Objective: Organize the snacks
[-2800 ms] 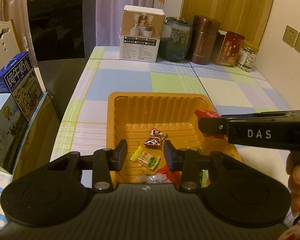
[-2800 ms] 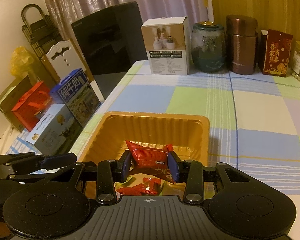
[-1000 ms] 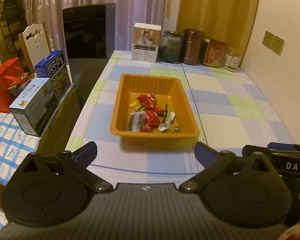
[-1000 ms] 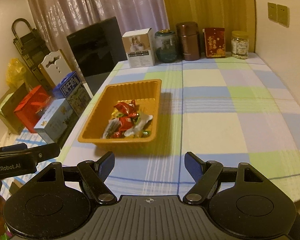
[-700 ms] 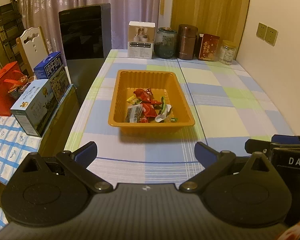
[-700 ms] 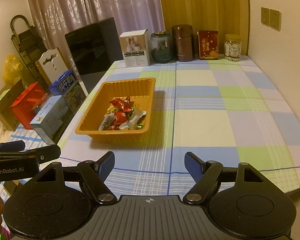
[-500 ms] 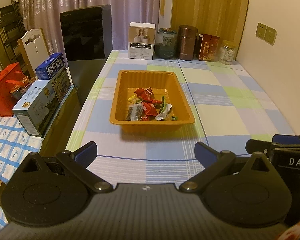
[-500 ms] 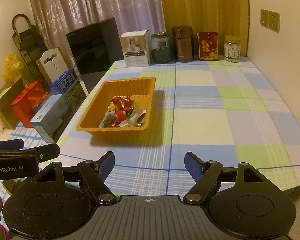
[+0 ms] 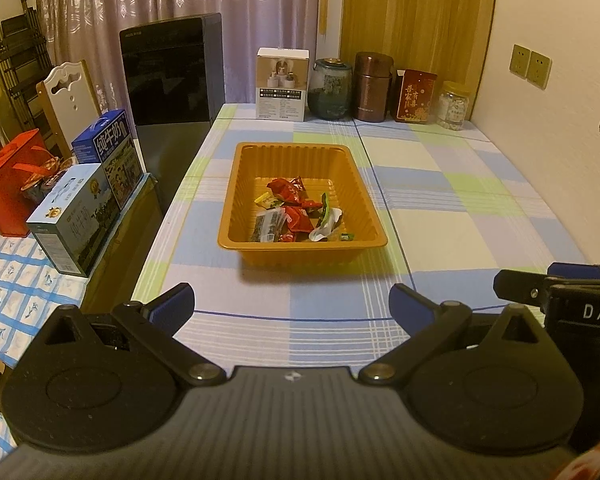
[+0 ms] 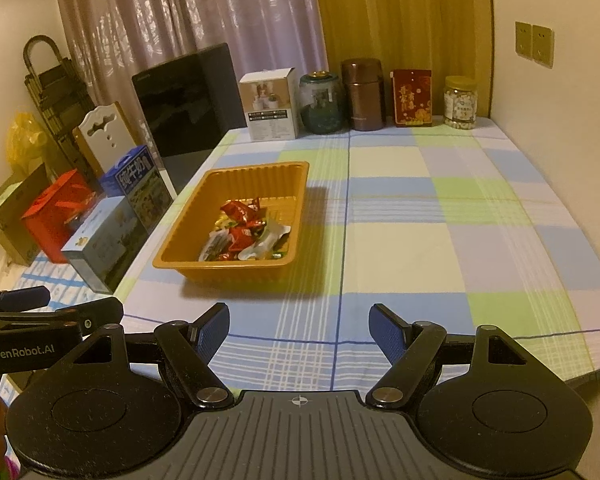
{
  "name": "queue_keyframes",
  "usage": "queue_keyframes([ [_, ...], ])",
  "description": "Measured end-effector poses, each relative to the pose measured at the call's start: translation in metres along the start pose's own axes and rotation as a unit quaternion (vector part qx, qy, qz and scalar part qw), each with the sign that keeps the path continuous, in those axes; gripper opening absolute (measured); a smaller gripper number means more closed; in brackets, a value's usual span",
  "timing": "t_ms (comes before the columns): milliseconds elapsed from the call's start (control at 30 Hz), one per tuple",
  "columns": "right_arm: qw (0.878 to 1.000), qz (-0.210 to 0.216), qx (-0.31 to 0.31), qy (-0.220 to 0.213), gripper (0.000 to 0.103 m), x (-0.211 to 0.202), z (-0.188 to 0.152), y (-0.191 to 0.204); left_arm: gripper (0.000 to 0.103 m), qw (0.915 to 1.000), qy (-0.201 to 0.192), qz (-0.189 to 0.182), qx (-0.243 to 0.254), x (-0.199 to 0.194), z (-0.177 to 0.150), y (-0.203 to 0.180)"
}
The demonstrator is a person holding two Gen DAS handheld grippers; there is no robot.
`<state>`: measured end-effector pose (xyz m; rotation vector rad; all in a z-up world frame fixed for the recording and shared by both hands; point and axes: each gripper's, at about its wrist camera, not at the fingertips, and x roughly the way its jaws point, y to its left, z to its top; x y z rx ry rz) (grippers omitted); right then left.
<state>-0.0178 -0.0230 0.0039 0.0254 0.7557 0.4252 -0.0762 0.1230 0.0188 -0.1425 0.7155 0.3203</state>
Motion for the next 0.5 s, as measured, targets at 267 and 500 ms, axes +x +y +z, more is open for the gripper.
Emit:
queue_keyframes([
  [267, 1.000, 0.000, 0.002, -0.001, 0.077, -0.0006, 0.0003, -0.0035, 0.103, 1.0000, 0.001, -0.003, 0.002, 0.0007, 0.0010, -0.0023],
  [500, 1.000, 0.000, 0.001, -0.001, 0.077, -0.0016, -0.0001, -0.0014, 0.103, 1.0000, -0.001, -0.003, 0.003, 0.0006, 0.0006, -0.0040],
])
